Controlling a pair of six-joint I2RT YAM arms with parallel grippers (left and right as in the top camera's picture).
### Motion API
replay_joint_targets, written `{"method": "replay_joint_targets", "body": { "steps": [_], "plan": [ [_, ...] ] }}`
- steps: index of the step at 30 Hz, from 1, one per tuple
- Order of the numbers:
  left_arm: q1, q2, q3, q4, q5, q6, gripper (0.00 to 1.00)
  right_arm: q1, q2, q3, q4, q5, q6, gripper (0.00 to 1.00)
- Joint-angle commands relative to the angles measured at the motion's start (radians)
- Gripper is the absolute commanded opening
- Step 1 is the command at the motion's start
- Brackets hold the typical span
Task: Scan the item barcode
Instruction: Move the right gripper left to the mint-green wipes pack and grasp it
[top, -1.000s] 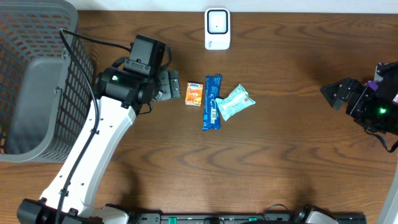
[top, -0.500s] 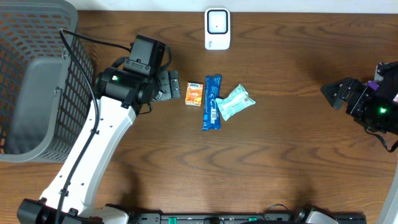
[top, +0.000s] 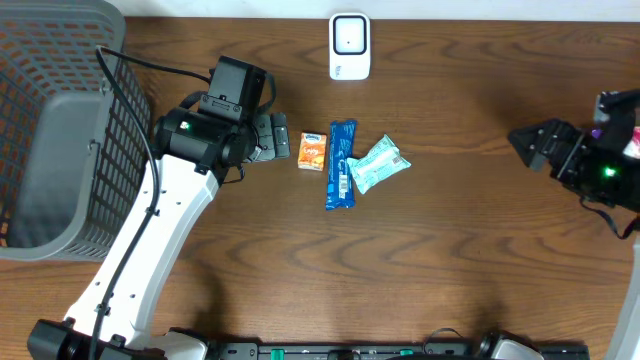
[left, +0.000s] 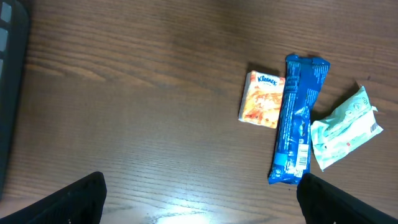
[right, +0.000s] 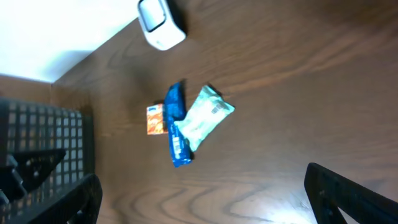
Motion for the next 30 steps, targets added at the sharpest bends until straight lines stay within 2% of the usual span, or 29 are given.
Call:
{"method": "replay_joint_targets", "body": {
  "steps": [1,9,15,23,25,30],
  "plan": [
    [0.002,0.006,0.004,-0.003,-0.006,0.01,0.98,0.056,-0.008,-0.002,0.023,-0.023,-0.013,0.99],
    [0.002,0.006,0.004,-0.003,-0.006,0.01,0.98,0.233,-0.008,-0.002,0.076,0.013,0.059,0.99],
    [0.002,0.006,0.004,-0.003,-0.006,0.01,0.98,0.395,-0.008,-0.005,0.056,0.194,0.112,0.99],
    [0.002,0.006,0.004,-0.003,-0.006,0.01,0.98,0.626,-0.008,-0.008,0.053,0.473,0.298,0.99],
    [0.002,0.006,0.004,-0.003,-0.006,0.01,0.98,0.703,-0.006,-0.027,0.058,0.508,0.305,0.99],
    [0.002,0.006,0.004,-0.003,-0.006,0.01,0.98,0.755,0.011,-0.103,0.098,0.591,0.305,0.99]
  ]
}}
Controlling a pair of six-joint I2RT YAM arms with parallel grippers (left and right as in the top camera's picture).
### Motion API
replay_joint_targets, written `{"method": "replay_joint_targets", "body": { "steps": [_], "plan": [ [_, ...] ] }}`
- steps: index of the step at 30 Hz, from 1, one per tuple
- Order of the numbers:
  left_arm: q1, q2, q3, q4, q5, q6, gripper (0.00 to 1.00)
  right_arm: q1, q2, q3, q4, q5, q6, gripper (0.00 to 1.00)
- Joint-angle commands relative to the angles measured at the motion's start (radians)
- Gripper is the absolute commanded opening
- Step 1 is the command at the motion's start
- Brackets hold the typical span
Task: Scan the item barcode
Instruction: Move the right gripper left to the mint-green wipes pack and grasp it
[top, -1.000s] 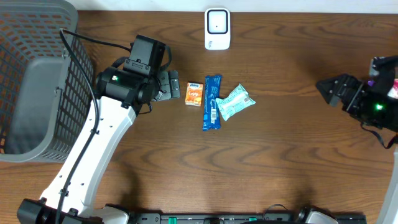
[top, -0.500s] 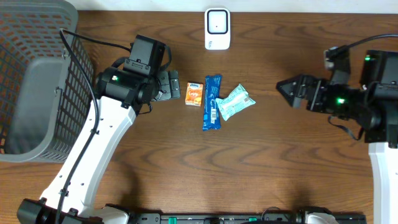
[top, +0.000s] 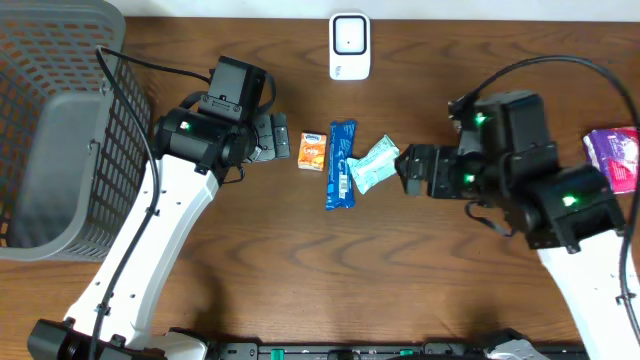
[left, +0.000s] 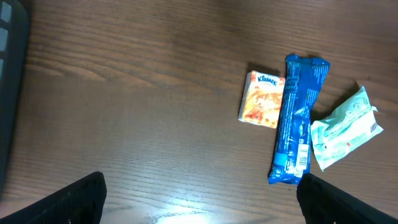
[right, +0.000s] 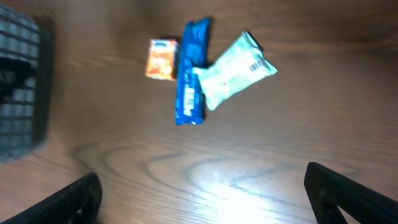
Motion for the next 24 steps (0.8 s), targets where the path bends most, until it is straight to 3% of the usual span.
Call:
{"method": "replay_joint_targets", "body": {
  "steps": [1,8,11,13,14,16,18,24],
  "plan": [
    [0.002,0.006,0.004,-0.003,-0.006,0.01,0.98,0.019,0.019,-0.078,0.046,0.098,0.026,0.99],
    [0.002,0.006,0.004,-0.003,-0.006,0.01,0.98,0.019,0.096,-0.283,0.349,0.098,0.026,0.99],
    [0.002,0.006,0.004,-0.003,-0.006,0.01,0.98,0.012,0.17,-0.324,0.424,0.09,0.203,0.99],
    [0.002,0.006,0.004,-0.003,-0.006,0.01,0.98,0.012,0.199,-0.324,0.451,0.077,0.234,0.99],
    [0.002,0.006,0.004,-0.003,-0.006,0.01,0.98,0.013,0.212,-0.324,0.466,0.064,0.234,0.99],
    [0.002,0.006,0.004,-0.003,-0.006,0.01,0.98,0.025,0.258,-0.324,0.526,-0.001,0.226,0.89],
    [0.002,0.006,0.004,-0.003,-0.006,0.01,0.98,0.047,0.306,-0.324,0.579,-0.013,0.179,0.85],
    [0.002,0.006,0.004,-0.003,-0.006,0.01,0.98,0.1,0.459,-0.324,0.612,0.175,0.117,0.89]
  ]
}}
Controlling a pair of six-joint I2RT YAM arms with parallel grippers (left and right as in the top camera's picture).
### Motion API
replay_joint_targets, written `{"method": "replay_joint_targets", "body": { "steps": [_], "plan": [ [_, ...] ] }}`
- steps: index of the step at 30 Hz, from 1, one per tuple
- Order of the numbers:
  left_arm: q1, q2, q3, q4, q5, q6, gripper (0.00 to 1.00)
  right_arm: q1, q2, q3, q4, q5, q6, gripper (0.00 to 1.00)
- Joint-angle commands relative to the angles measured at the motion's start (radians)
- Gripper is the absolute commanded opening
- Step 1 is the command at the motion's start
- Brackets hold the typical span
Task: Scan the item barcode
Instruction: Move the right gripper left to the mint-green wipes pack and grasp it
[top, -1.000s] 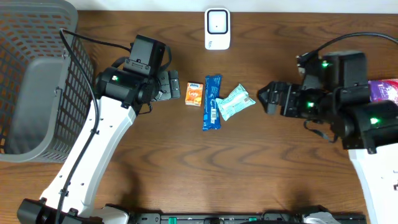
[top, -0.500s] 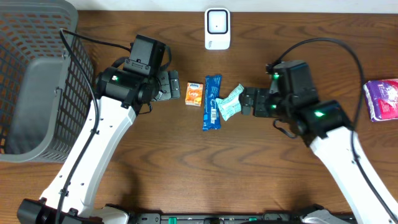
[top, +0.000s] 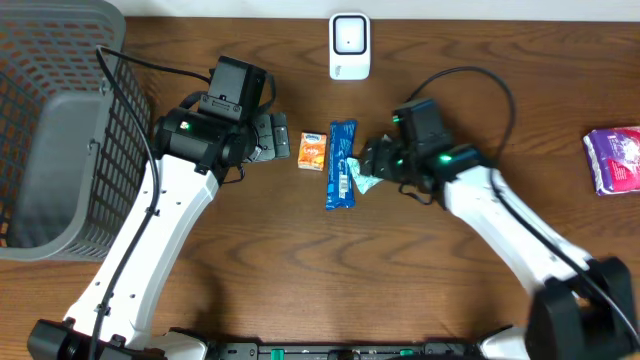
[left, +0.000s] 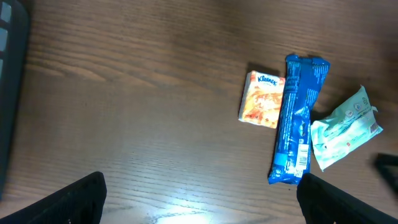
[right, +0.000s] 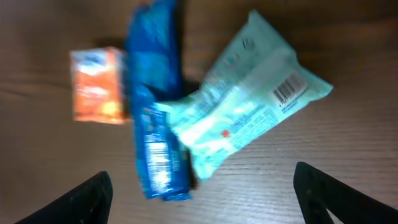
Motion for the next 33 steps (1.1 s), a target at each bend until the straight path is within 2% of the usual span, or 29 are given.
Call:
{"method": "replay_joint_targets", "body": {
  "steps": [1,6,15,19,23,33],
  "plan": [
    [0.002,0.006,0.004,-0.003,-0.006,0.01,0.98,0.026,0.086,0.0,0.025,0.092,-0.109,0.9],
    [0.002,0.006,0.004,-0.003,-0.006,0.01,0.98,0.056,0.142,0.0,0.045,0.201,-0.235,0.88],
    [0.002,0.006,0.004,-0.003,-0.006,0.01,0.98,0.11,0.152,0.0,0.117,0.207,-0.553,0.84],
    [0.002,0.006,0.004,-0.003,-0.006,0.01,0.98,0.127,0.181,0.0,0.117,0.249,-0.557,0.82],
    [0.002,0.006,0.004,-0.003,-0.006,0.01,0.98,0.143,0.202,0.0,0.119,0.254,-0.557,0.72],
    [0.002,0.006,0.004,-0.003,-0.006,0.01,0.98,0.148,0.303,-0.001,0.14,0.336,-0.556,0.67]
  ]
}}
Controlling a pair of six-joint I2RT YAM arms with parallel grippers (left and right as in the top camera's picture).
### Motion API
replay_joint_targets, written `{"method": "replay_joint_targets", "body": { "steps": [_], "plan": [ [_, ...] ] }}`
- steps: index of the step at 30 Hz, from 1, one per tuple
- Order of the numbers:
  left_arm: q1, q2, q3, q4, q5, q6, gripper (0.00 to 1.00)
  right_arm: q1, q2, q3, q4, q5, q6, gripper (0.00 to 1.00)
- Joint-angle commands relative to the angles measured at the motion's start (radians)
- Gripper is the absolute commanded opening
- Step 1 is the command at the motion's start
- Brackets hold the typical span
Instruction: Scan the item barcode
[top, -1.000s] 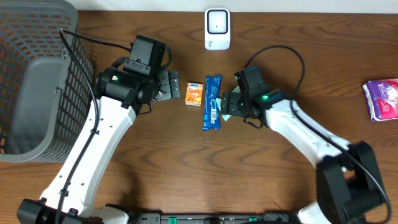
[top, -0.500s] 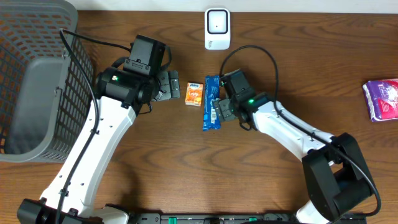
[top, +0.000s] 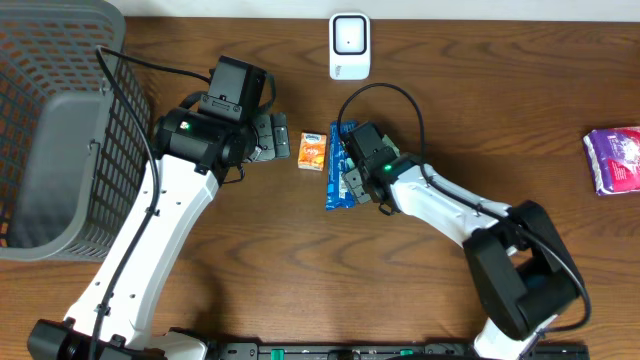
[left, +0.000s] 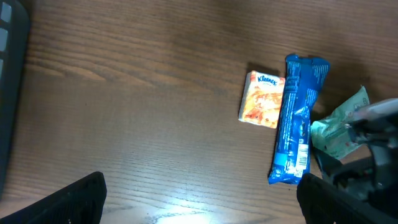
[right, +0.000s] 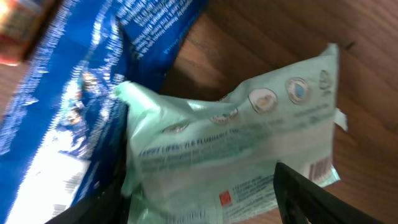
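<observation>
A mint-green wipes pack (right: 236, 155) with a barcode at one corner fills the right wrist view, leaning on a long blue snack bar (top: 340, 165). My right gripper (right: 199, 208) is open and low over the pack, one dark finger (right: 106, 205) on each side of it. In the overhead view my right gripper (top: 354, 178) covers most of the pack. An orange Kleenex pack (top: 312, 150) lies left of the bar. The white scanner (top: 349, 45) stands at the far edge. My left gripper (top: 280, 135) hovers open left of the Kleenex pack, holding nothing.
A grey mesh basket (top: 50, 120) fills the left end of the table. A purple pack (top: 612, 160) lies at the far right. In the left wrist view the right arm (left: 373, 149) reaches in over the mint pack (left: 333, 134).
My right gripper has come closer and lower, from just right of the mint pack to straddling it. The pack now fills the right wrist view. The left arm has not moved.
My right gripper was at the table's far right edge, open, with the three items far off. Then it was right of the mint pack, then close beside it, and now it is down around the pack. The left arm and the items stayed put.
</observation>
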Motion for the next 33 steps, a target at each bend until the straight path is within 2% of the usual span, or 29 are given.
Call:
{"method": "replay_joint_targets", "body": {
  "steps": [1,4,9,10,12,14,20,24,25,27,30,33],
  "plan": [
    [0.002,0.006,0.004,-0.003,-0.006,0.01,0.98,0.004,0.084,0.0,0.0,0.029,-0.006,0.65],
    [0.002,0.006,0.004,-0.003,-0.006,0.01,0.98,-0.001,0.115,0.0,-0.002,0.06,0.023,0.56],
    [0.002,0.006,0.004,-0.003,-0.006,0.01,0.98,-0.005,0.091,0.019,-0.04,0.127,0.132,0.29],
    [0.002,0.006,0.004,-0.003,-0.006,0.01,0.98,-0.014,0.074,0.045,-0.079,0.126,0.172,0.21],
    [0.002,0.006,0.004,-0.003,-0.006,0.01,0.98,-0.035,0.053,0.083,-0.132,0.121,0.212,0.15],
    [0.002,0.006,0.004,-0.003,-0.006,0.01,0.98,-0.075,0.025,0.139,-0.206,0.061,0.226,0.03],
    [0.002,0.006,0.004,-0.003,-0.006,0.01,0.98,-0.226,-0.025,0.266,-0.327,-0.373,0.225,0.01],
    [0.002,0.006,0.004,-0.003,-0.006,0.01,0.98,-0.356,-0.024,0.269,-0.329,-0.773,0.22,0.01],
    [0.002,0.006,0.004,-0.003,-0.006,0.01,0.98,-0.411,-0.024,0.269,-0.322,-0.954,0.201,0.01],
    [0.002,0.006,0.004,-0.003,-0.006,0.01,0.98,-0.467,-0.024,0.269,-0.3,-1.198,0.172,0.01],
    [0.002,0.006,0.004,-0.003,-0.006,0.01,0.98,-0.516,-0.024,0.268,-0.28,-1.378,0.165,0.01],
    [0.002,0.006,0.004,-0.003,-0.006,0.01,0.98,-0.54,-0.024,0.241,-0.257,-1.426,0.166,0.01]
  ]
}}
